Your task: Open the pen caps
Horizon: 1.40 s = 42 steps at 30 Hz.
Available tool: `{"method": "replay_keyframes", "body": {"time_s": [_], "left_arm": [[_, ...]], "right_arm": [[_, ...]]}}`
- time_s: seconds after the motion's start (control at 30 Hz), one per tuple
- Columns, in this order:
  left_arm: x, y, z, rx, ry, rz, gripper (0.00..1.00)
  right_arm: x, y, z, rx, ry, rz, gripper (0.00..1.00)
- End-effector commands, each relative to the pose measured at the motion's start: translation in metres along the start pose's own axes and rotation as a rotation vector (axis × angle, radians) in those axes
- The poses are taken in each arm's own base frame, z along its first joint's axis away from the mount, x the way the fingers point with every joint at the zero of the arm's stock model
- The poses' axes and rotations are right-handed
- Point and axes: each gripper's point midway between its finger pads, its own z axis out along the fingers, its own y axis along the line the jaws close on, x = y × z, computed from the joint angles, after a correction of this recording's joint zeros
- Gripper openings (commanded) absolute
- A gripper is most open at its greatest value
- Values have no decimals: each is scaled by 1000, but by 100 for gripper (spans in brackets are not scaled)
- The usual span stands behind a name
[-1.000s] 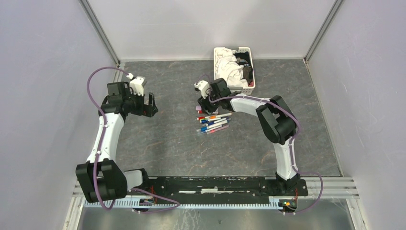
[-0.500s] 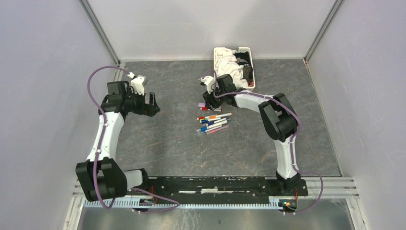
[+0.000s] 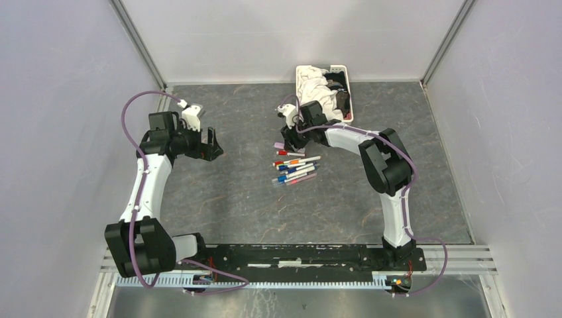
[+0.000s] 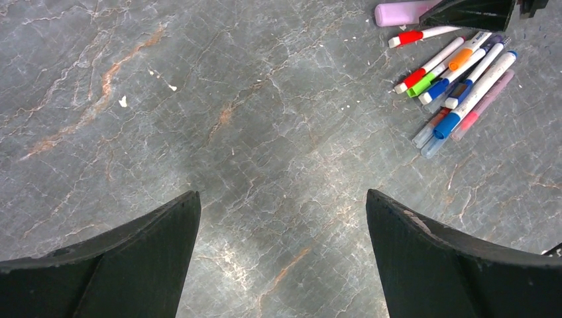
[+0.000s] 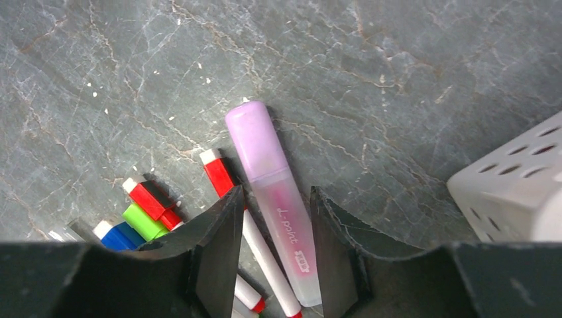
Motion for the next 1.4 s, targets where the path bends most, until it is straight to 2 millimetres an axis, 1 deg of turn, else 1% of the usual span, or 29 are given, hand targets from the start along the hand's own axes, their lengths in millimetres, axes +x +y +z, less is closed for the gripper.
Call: {"method": "replay_keyframes", "body": {"time_s": [0.0, 0.07, 0.13, 0.33, 0.43, 0.53, 0.6, 0.63, 0.7, 0.77, 0.8, 0.83, 0.9, 0.97, 1.0, 1.07, 1.17, 1.23, 1.3, 1.33, 1.37], "left_arm": [[-16, -3, -7, 26, -36, 65, 100], [-17, -3, -7, 27, -37, 65, 100], [-18, -3, -7, 27, -38, 67, 100], [-20, -4, -8, 35, -38, 69, 100], [-19, -6, -8, 44, -37, 66, 100], [-19, -9, -9, 58, -35, 67, 100], [-19, -12, -9, 72, -37, 71, 100], [-19, -14, -10, 80, -39, 74, 100], [-20, -18, -11, 102, -45, 79, 100], [-18, -24, -13, 137, -45, 91, 100], [-17, -28, -13, 161, -44, 102, 100], [-15, -34, -14, 193, -45, 116, 100], [-11, -46, -14, 269, -53, 148, 100], [-8, -57, -15, 331, -62, 189, 100], [-7, -64, -15, 364, -65, 214, 100], [-4, -76, -14, 425, -60, 265, 100], [1, -96, -16, 525, -42, 342, 100], [7, -107, -15, 586, -18, 380, 100], [12, -113, -13, 623, 5, 394, 100], [15, -124, -12, 664, 19, 413, 100], [17, -130, -12, 689, 25, 420, 100]], "right_arm": [[-37, -14, -17, 45, -80, -27, 46], [-30, -17, -14, 58, -62, -21, 44], [-18, -18, -10, 64, -36, -14, 43], [21, -13, -7, 75, 25, 2, 43], [37, -14, -7, 97, 57, 8, 43], [52, -9, -7, 104, 85, 12, 44], [55, -4, -6, 98, 83, 18, 41], [56, -1, -5, 91, 83, 20, 36], [50, 3, -5, 76, 71, 16, 26], [41, 6, -7, 69, 57, 8, 9], [32, 8, -9, 64, 43, 4, 2], [24, 8, -12, 61, 27, 1, 0], [0, 14, -22, 41, -26, -10, 0], [-23, 25, -34, -2, -77, -25, 0], [-31, 31, -39, -28, -98, -32, 0], [-48, 53, -51, -108, -133, -56, 0], [-58, 87, -69, -223, -161, -90, 0], [-64, 115, -83, -315, -192, -115, 0], [-63, 142, -94, -414, -202, -129, 0], [-63, 152, -98, -451, -203, -136, 0], [-63, 165, -101, -492, -199, -143, 0]]}}
